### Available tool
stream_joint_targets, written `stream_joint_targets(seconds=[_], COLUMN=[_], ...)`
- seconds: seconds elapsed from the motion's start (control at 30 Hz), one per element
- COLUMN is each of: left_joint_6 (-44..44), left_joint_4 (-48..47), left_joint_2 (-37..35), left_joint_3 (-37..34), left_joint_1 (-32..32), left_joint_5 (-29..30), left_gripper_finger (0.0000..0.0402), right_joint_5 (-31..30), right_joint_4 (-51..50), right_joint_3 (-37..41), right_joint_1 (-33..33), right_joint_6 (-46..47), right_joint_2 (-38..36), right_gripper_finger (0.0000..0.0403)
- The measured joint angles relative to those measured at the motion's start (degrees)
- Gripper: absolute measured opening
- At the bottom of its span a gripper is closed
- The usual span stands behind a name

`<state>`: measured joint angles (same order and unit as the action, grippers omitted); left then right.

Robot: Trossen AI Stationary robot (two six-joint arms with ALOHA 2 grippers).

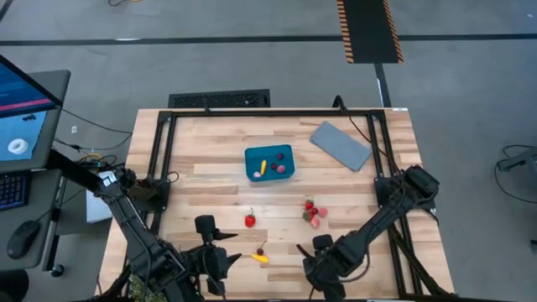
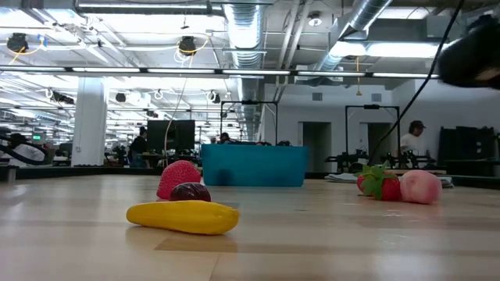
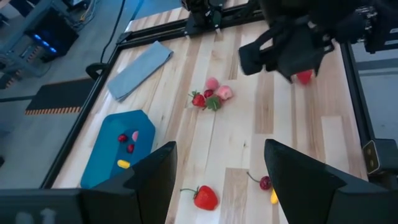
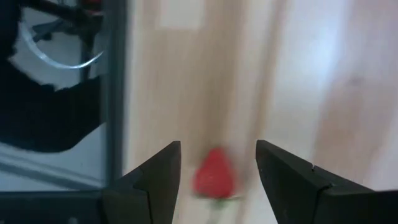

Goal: Pick and placing Produce into tupperware
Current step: Put the red strawberry into the blue bin

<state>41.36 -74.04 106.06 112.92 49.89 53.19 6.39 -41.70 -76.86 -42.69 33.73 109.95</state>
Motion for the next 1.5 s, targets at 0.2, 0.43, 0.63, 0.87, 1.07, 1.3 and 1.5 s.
stream_joint_targets(seconds=[0.2, 0.43, 0.63, 0.87, 1.07, 1.3, 1.5], left_joint_6=[-0.1, -0.2, -0.1, -0.1, -0.1, -0.1, -0.1], left_joint_4=[0.0, 0.0, 0.0, 0.2, 0.4, 0.5, 0.5], left_joint_2=[0.0, 0.0, 0.0, 0.0, 0.0, 0.0, 0.0], left_joint_3=[0.0, 0.0, 0.0, 0.0, 0.0, 0.0, 0.0], left_joint_1=[0.1, 0.1, 0.2, 0.1, 0.2, 0.4, 0.4], left_joint_5=[0.0, 0.1, 0.0, 0.0, 0.0, 0.0, 0.0], left_gripper_finger=[0.0233, 0.0233, 0.0233, 0.0233, 0.0233, 0.0233, 0.0233], right_joint_5=[1.2, 1.3, 2.4, 1.9, 3.0, 4.1, 4.1], right_joint_4=[-2.1, -1.9, 0.9, 0.5, 1.2, 1.4, 1.5], right_joint_3=[0.0, 0.8, 3.3, 3.3, 3.3, 3.2, 3.3], right_joint_1=[-2.1, -2.2, -2.3, -2.3, -2.7, -3.2, -3.2], right_joint_6=[3.4, 5.3, 6.8, 6.8, 7.4, 7.4, 7.8], right_joint_2=[0.0, 0.0, 0.0, 0.0, 1.7, 2.7, 2.9], right_gripper_finger=[0.0231, 0.0231, 0.0235, 0.0235, 0.0235, 0.0230, 0.0190])
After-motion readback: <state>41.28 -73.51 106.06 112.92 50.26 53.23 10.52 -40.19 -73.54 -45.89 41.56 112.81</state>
